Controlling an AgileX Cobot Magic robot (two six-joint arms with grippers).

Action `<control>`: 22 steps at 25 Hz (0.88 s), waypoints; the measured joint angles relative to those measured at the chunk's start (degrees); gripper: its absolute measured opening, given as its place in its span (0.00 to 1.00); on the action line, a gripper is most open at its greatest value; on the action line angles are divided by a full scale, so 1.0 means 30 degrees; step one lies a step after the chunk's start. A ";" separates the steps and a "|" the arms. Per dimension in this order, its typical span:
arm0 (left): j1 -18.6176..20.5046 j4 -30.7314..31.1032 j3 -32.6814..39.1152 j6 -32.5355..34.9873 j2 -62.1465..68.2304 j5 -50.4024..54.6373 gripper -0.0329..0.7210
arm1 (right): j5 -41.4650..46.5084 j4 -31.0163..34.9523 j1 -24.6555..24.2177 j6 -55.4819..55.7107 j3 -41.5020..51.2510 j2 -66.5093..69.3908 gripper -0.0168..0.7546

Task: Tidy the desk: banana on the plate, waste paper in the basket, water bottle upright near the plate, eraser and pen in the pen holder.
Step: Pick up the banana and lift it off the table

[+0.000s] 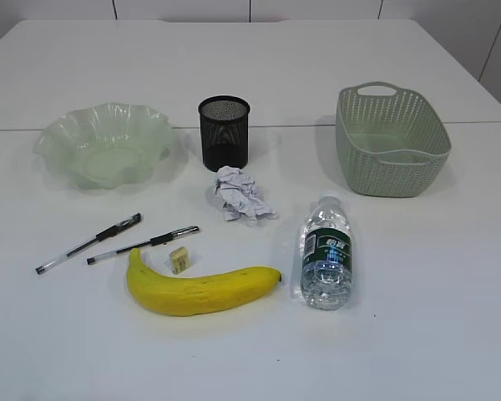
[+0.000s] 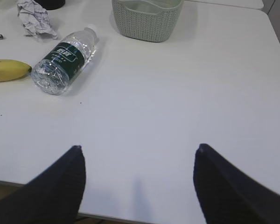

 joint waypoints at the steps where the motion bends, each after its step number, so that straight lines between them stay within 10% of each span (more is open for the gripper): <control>1: 0.0000 0.0000 0.0000 0.0000 0.0000 0.0000 0.73 | 0.0000 0.0000 0.0000 0.0000 0.0000 0.0000 0.72; 22: 0.0000 -0.3488 -0.5892 0.7365 0.8848 -0.1923 0.69 | 0.0000 0.0000 0.0000 0.0000 0.0000 0.0000 0.72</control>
